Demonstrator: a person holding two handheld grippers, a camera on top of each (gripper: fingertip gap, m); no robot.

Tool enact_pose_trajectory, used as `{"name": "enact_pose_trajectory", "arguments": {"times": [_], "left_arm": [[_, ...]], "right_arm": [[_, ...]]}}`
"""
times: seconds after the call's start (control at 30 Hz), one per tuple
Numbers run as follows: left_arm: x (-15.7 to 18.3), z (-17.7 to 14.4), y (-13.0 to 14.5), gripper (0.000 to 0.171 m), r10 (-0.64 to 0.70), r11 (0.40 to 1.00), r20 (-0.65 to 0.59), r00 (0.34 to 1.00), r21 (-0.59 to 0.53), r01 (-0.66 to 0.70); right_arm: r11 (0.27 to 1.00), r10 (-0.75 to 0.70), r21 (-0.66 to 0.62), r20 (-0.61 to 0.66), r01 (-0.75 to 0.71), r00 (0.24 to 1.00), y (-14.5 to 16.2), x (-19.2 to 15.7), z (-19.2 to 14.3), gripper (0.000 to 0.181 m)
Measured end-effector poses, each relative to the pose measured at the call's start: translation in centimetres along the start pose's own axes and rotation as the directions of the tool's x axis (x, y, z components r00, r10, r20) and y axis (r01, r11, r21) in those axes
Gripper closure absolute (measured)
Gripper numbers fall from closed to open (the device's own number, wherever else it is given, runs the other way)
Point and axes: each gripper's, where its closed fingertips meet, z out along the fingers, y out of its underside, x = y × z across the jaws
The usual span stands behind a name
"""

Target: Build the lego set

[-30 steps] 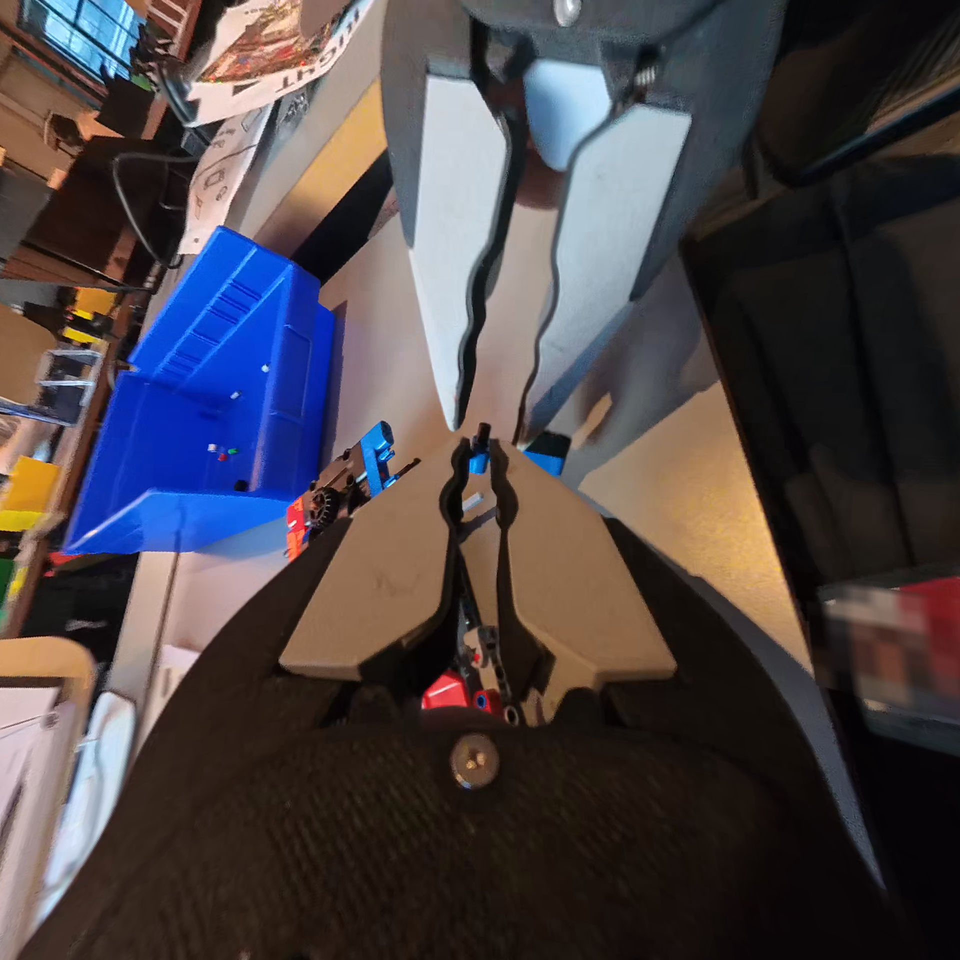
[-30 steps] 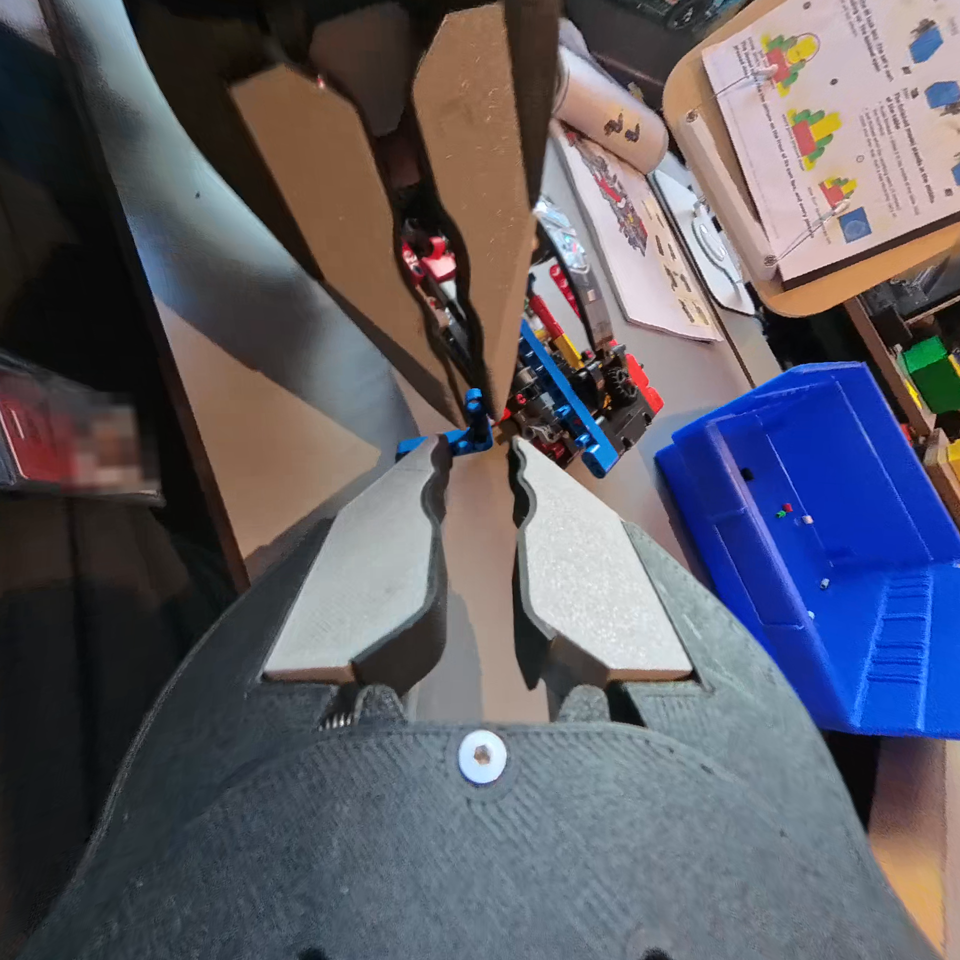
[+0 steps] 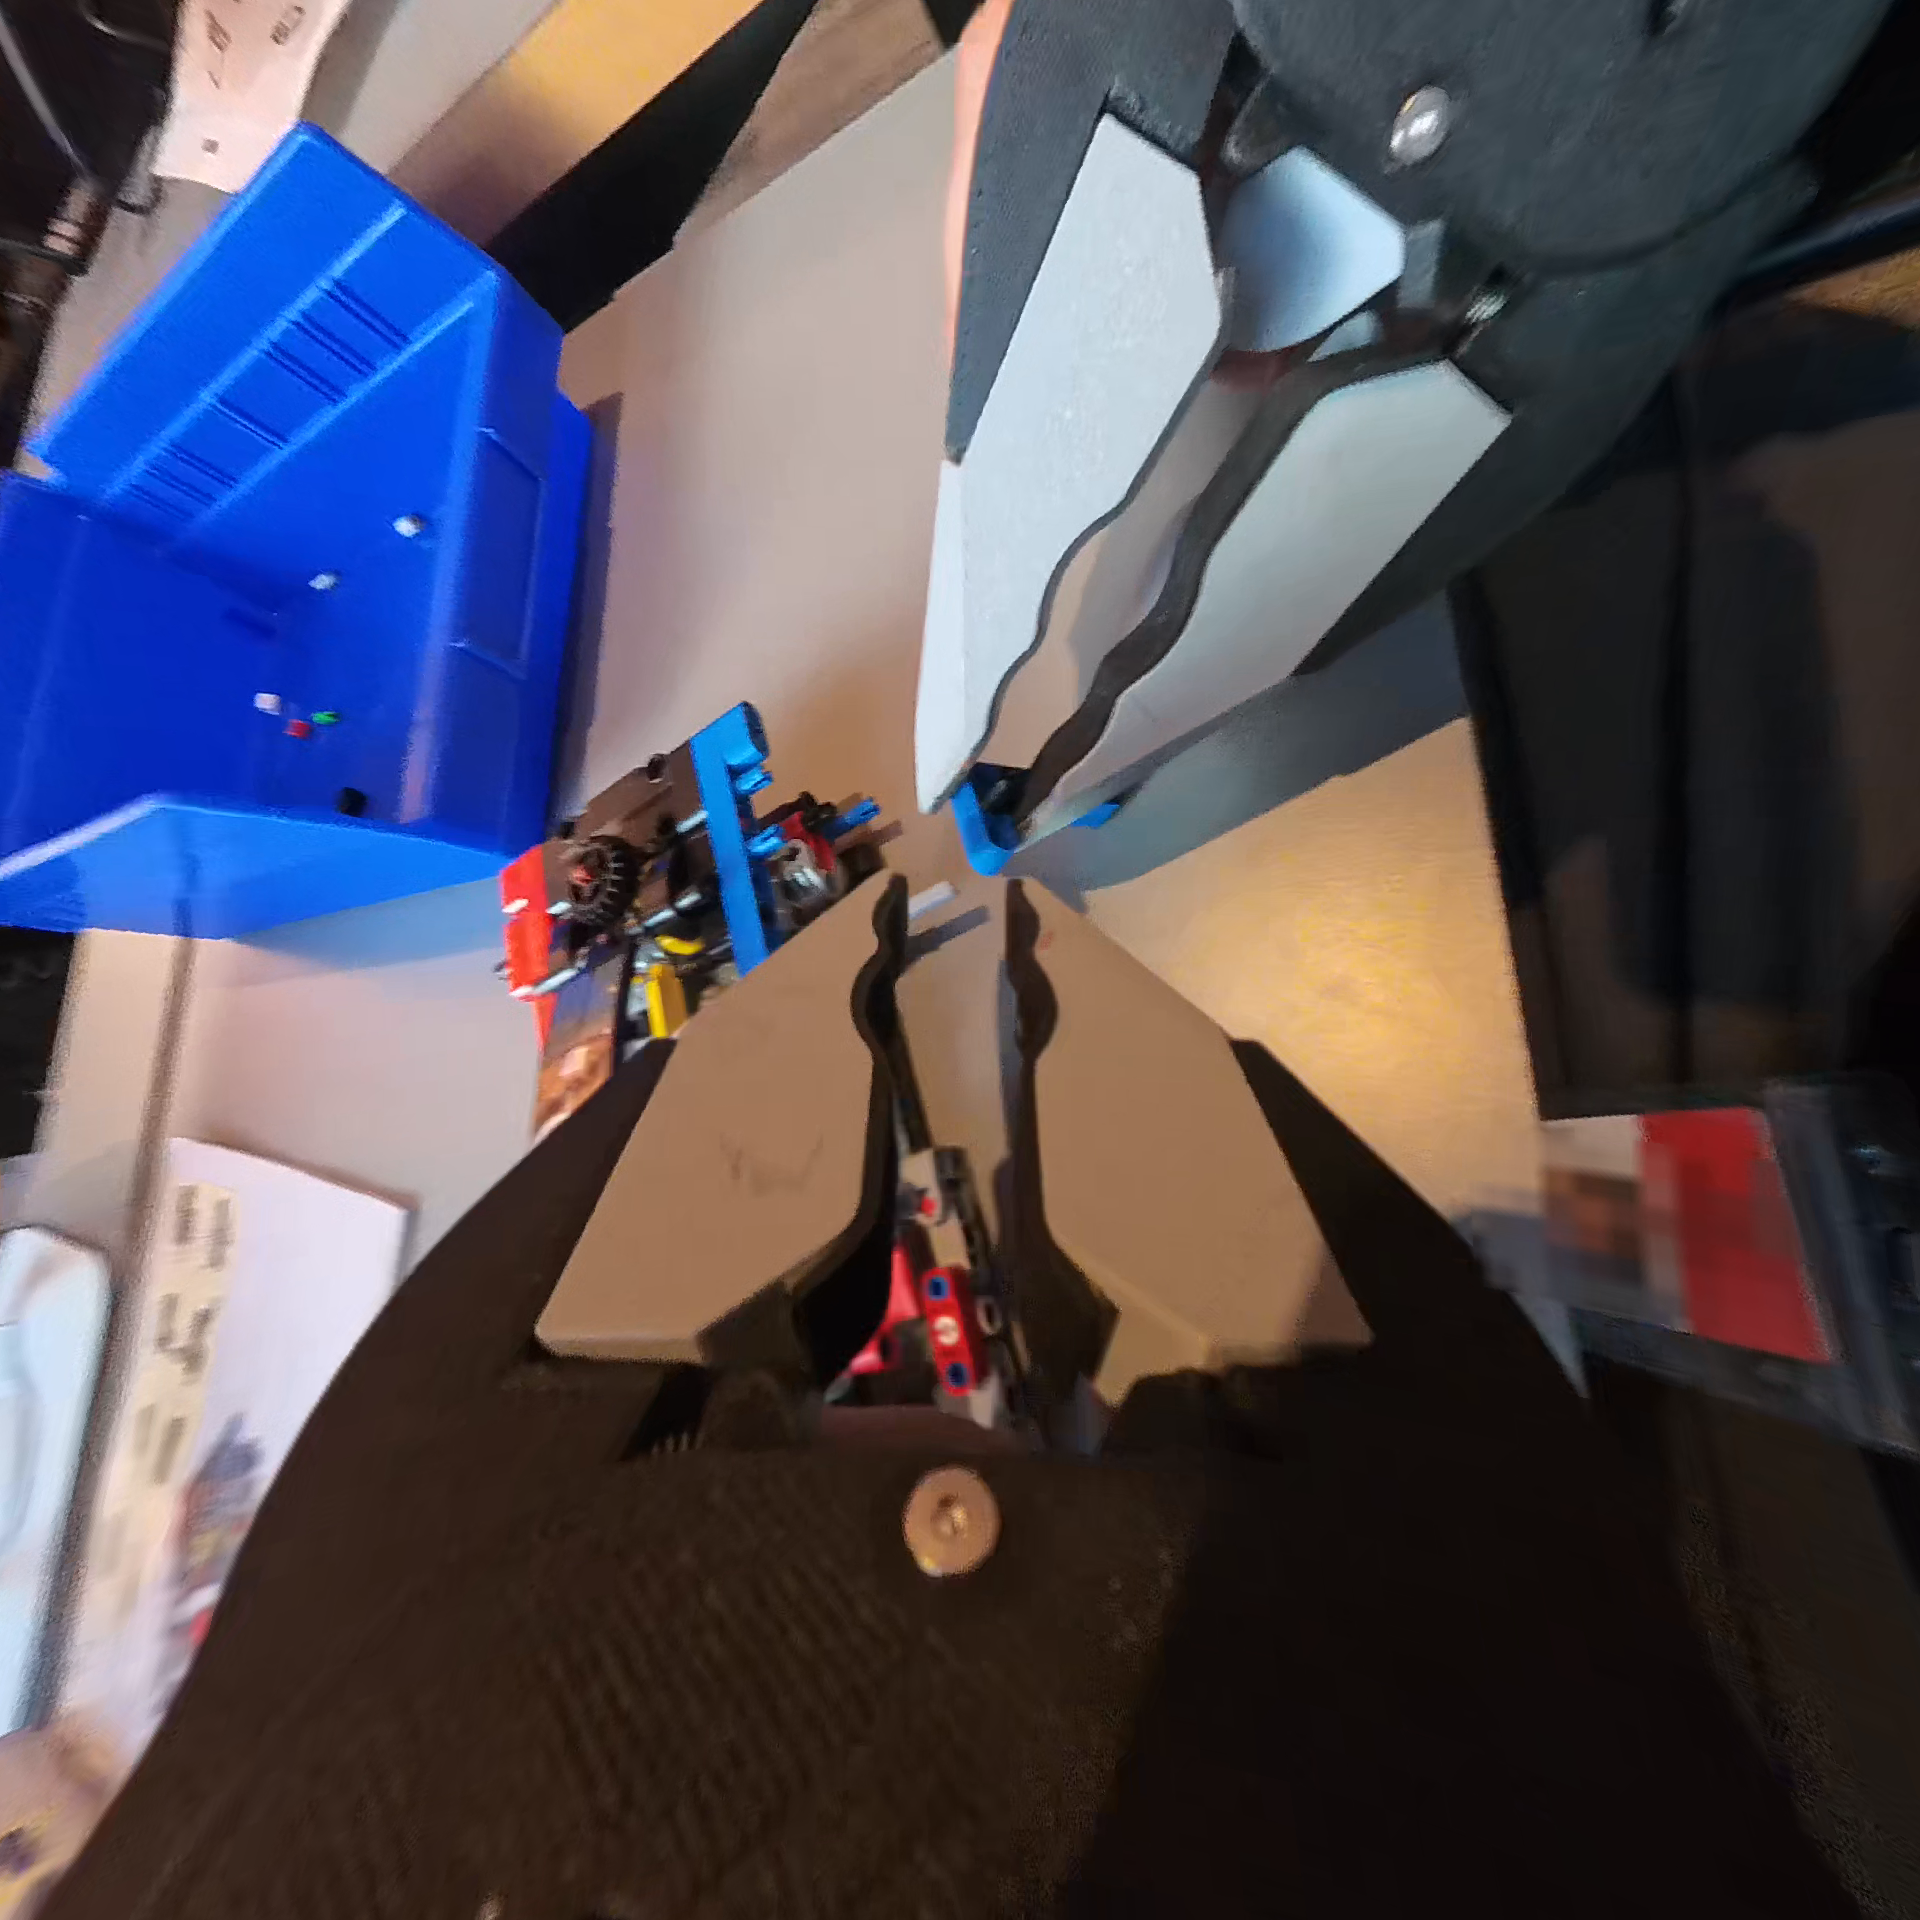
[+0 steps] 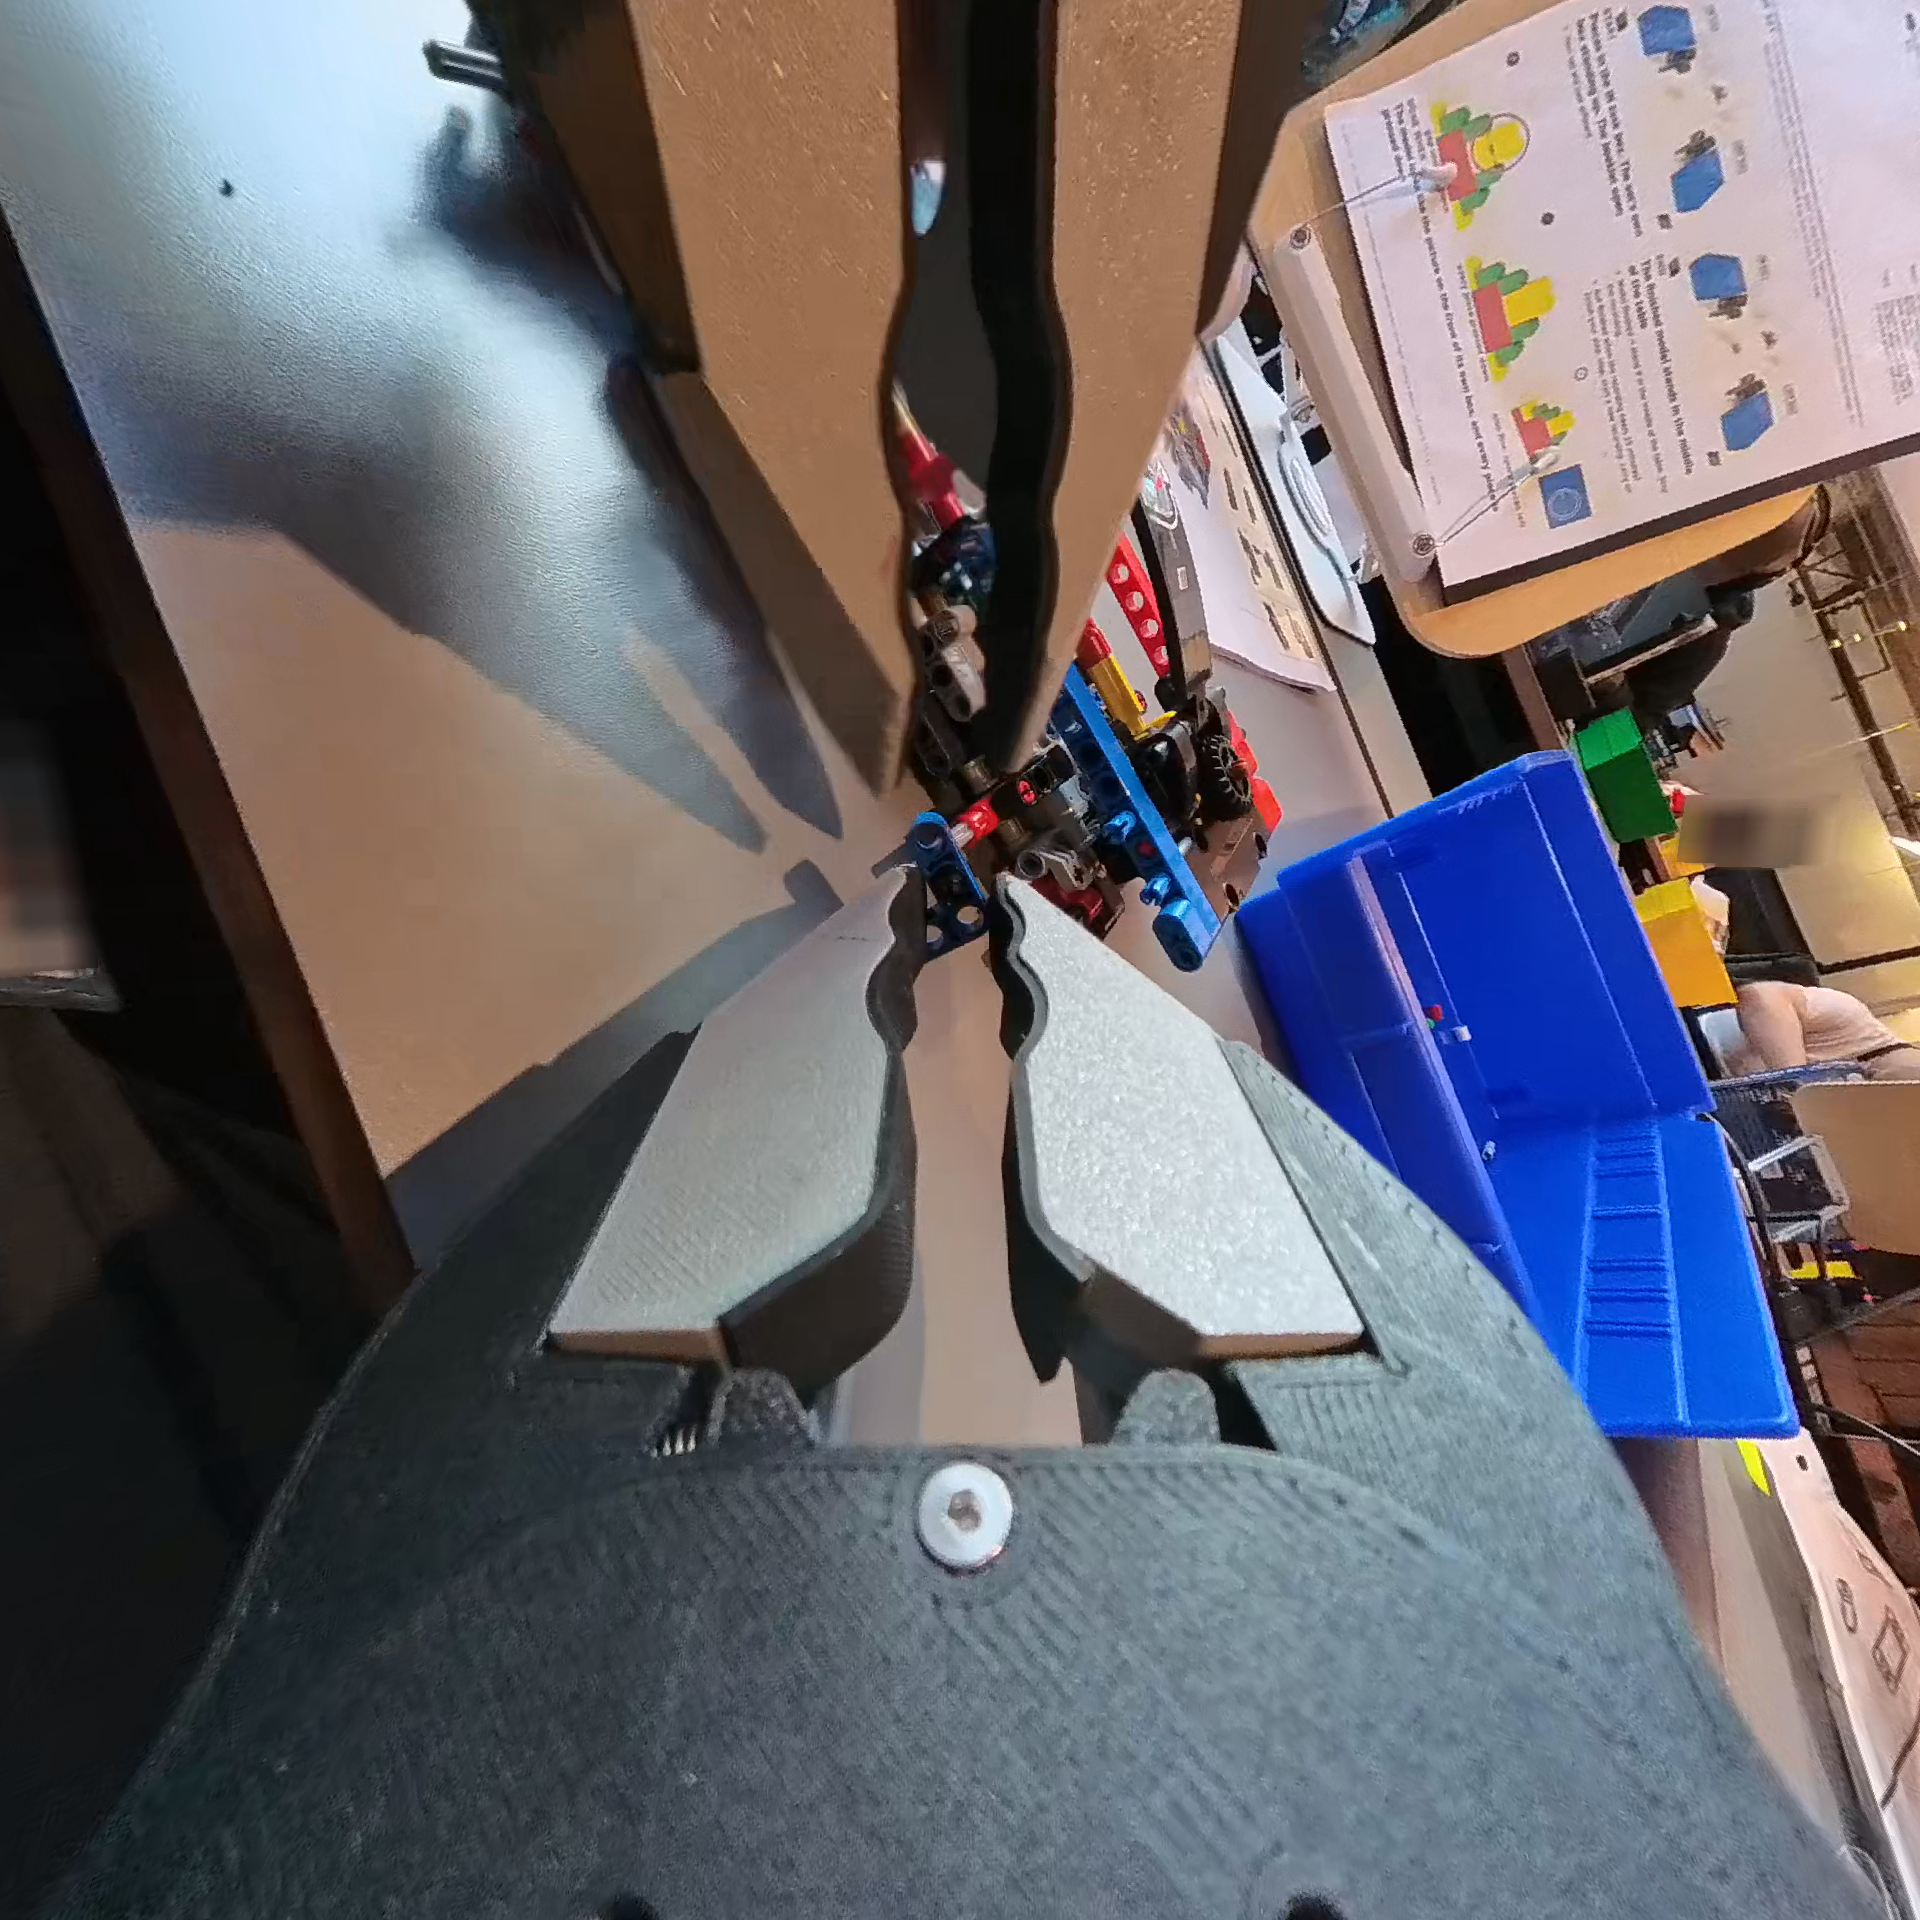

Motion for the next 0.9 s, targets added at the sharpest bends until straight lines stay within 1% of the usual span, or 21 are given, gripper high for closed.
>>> {"name": "enact_pose_trajectory", "arguments": {"times": [0.03, 0.13, 0.17, 0.2, 0.3, 0.33, 0.37, 0.43, 0.53, 0.67, 0.77, 0.83, 0.9], "left_arm": [[-0.3, 0.2, 0.1, 0.160, 0.042, 0.999, 0.031, 0.999, -0.012, -0.042], [0.0, 0.6, 0.0, 0.170, 0.158, 0.987, 0.056, 0.986, -0.021, -0.157], [0.2, 0.7, 0.0, 0.167, 0.173, 0.985, 0.055, 0.983, -0.020, -0.172], [0.4, 0.7, -0.1, 0.160, 0.173, 0.985, 0.049, 0.984, -0.010, -0.173], [0.7, 0.6, -0.4, 0.154, 0.158, 0.987, 0.040, 0.987, 0.020, -0.159], [0.8, 0.6, -0.5, 0.157, 0.163, 0.986, 0.032, 0.986, 0.025, -0.163], [0.9, 0.6, -0.6, 0.169, 0.175, 0.984, 0.031, 0.984, 0.028, -0.175], [0.7, 0.7, -0.6, 0.169, 0.205, 0.978, 0.041, 0.978, 0.026, -0.206], [0.6, 0.8, -0.7, 0.169, 0.202, 0.979, 0.041, 0.978, 0.031, -0.204], [0.5, 1.0, -0.6, 0.170, 0.185, 0.982, 0.031, 0.982, 0.021, -0.186], [0.5, 1.1, -0.5, 0.171, 0.222, 0.975, 0.048, 0.974, 0.003, -0.223], [0.4, 1.0, -0.5, 0.171, 0.248, 0.969, 0.063, 0.967, -0.004, -0.248], [0.8, 0.9, -1.0, 0.171, 0.248, 0.968, 0.055, 0.967, 0.030, -0.250]], "right_arm": [[1.000, -0.004, 0.001, -0.001, 0.004, 1.000, 0.0, 0.0, 0.0, 0.173], [1.000, 0.001, -0.006, -0.001, -0.001, 1.000, 0.1, 0.0, 0.0, 0.173], [1.000, 0.006, -0.004, 0.002, -0.006, 1.000, 0.1, 0.0, 0.0, 0.173], [1.000, 0.013, 0.004, 0.007, -0.013, 1.000, 0.0, 0.0, -0.1, 0.173], [1.000, 0.024, 0.004, 0.019, -0.024, 1.000, 0.0, 0.0, 0.0, 0.173], [1.000, 0.022, 0.002, 0.022, -0.023, 0.999, 0.0, -0.1, 0.0, 0.173], [1.000, 0.020, 0.003, 0.023, -0.020, 1.000, 0.0, -0.1, 0.0, 0.173], [1.000, 0.013, 0.000, 0.011, -0.013, 1.000, 0.0, 0.0, 0.1, 0.173], [1.000, -0.028, 0.004, -0.009, 0.028, 1.000, 0.0, 0.1, 0.2, 0.172], [0.988, -0.153, -0.021, -0.054, 0.152, 0.987, 0.0, -0.2, 0.5, 0.166], [0.977, -0.211, -0.025, -0.091, 0.210, 0.973, -0.2, 0.1, 0.4, 0.173], [0.975, -0.222, -0.022, -0.095, 0.221, 0.970, -0.2, 0.3, 0.3, 0.174], [0.974, -0.228, -0.030, -0.086, 0.226, 0.970, -0.1, 0.4, 0.5, 0.174]]}}
